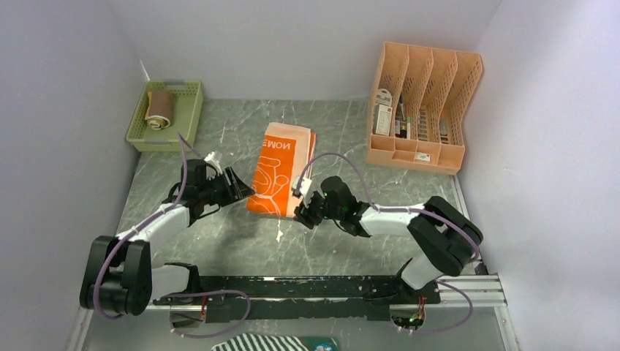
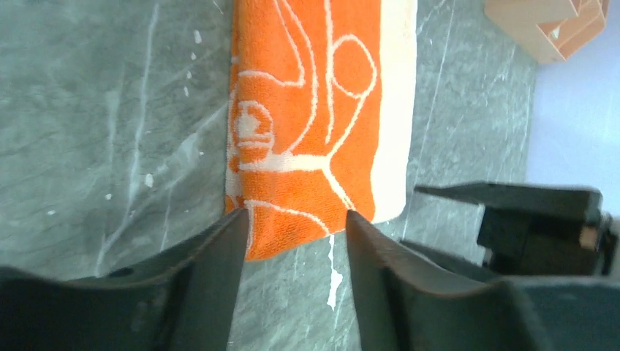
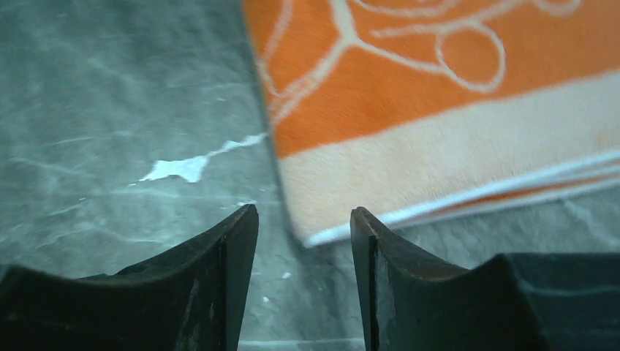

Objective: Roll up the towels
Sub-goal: Roll the towel at the center of the board.

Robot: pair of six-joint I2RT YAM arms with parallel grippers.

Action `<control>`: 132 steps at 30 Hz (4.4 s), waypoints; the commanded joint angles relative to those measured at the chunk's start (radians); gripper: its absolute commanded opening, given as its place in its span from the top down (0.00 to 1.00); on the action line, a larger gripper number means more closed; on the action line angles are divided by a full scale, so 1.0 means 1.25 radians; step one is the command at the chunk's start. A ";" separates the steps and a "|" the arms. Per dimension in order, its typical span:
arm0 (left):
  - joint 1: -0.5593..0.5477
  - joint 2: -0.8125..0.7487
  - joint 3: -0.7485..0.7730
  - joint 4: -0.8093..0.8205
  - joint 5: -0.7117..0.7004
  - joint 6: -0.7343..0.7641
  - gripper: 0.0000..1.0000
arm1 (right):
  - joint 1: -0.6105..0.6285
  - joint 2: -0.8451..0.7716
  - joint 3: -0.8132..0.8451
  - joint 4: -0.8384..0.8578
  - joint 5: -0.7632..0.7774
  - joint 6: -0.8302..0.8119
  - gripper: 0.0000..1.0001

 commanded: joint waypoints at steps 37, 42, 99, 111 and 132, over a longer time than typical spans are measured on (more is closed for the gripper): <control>0.138 -0.211 0.035 -0.148 0.113 0.030 0.26 | 0.138 0.289 0.220 0.025 0.088 -0.288 0.71; 0.138 -0.229 0.043 -0.183 0.110 0.044 0.26 | 0.138 0.302 0.241 -0.033 0.130 -0.250 1.00; -0.114 -0.125 -0.147 0.228 0.186 -0.187 0.50 | -0.121 0.566 0.596 -0.416 -0.590 0.368 1.00; -0.110 0.012 -0.184 0.286 -0.008 -0.121 0.50 | -0.119 0.512 0.574 -0.454 -0.543 0.316 1.00; -0.109 0.110 -0.129 0.288 0.009 -0.079 0.51 | 0.121 -0.132 -0.021 0.062 -0.052 -0.212 0.26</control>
